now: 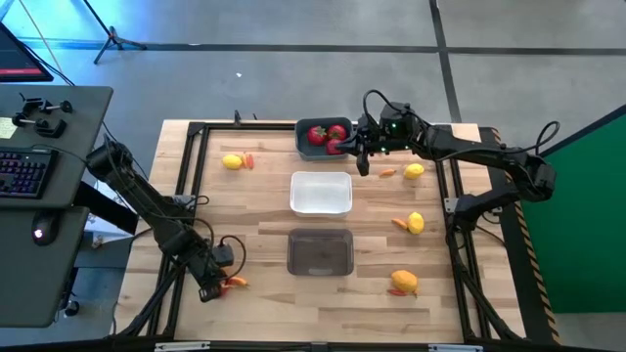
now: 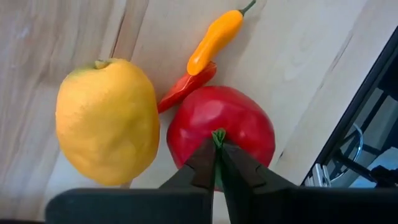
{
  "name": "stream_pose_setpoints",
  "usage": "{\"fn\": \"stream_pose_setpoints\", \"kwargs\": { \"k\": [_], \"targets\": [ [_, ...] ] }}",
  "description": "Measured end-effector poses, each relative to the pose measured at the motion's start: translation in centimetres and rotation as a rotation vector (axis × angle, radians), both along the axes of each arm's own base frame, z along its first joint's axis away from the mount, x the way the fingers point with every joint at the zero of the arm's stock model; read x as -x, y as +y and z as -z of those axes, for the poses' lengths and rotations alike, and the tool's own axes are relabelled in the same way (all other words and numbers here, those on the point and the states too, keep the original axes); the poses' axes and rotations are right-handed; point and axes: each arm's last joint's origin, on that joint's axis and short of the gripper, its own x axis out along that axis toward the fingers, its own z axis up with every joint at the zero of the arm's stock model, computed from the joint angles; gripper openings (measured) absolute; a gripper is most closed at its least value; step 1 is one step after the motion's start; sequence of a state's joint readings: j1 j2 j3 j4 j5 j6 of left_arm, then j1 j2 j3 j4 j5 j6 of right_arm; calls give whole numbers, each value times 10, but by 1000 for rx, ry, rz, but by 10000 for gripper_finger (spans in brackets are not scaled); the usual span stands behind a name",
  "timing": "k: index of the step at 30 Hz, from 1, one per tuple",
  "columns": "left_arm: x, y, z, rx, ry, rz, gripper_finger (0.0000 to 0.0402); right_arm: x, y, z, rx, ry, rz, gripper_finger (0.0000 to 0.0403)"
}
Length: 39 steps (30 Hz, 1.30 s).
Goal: Sort produce into baskets
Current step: Put the red tomato into the blue bin
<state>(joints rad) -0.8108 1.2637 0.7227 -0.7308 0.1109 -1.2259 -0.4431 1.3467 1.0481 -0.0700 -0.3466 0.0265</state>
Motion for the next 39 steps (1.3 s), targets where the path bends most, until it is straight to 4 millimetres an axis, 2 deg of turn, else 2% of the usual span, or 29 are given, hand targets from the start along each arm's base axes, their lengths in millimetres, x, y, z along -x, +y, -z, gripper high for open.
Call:
{"fn": "stream_pose_setpoints", "kwargs": {
  "k": [5, 10, 13, 16, 20, 24, 31, 35, 39],
  "targets": [
    [-6, -4, -13, 34, -27, 0, 1, 0, 0, 0, 0, 0, 0, 0],
    [-23, -2, -33, 73, -89, -62, 0, 0, 0, 0, 0, 0, 0, 0],
    [-36, 7, -45, 83, -123, -132, 0, 0, 0, 0, 0, 0, 0, 0],
    [-53, 24, -55, 84, -154, -236, 0, 1, 1, -2, 4, -7, 1, 0],
    [-77, 60, -64, 66, -215, -349, 0, 6, -1, -7, 19, -23, 17, 0],
    [-97, 111, -69, -7, -320, -497, 0, 12, -8, -10, 36, -26, 76, 0],
    [-112, 205, -70, -115, -454, -717, 0, 20, -22, -11, 42, -27, 137, 0],
    [-122, 246, -71, -117, -557, -798, 0, 24, -28, -11, 53, -25, 156, 0],
    [-139, 281, -82, -180, -586, -795, 0, 26, -32, -11, 53, -24, 173, 0]
  ]
}}
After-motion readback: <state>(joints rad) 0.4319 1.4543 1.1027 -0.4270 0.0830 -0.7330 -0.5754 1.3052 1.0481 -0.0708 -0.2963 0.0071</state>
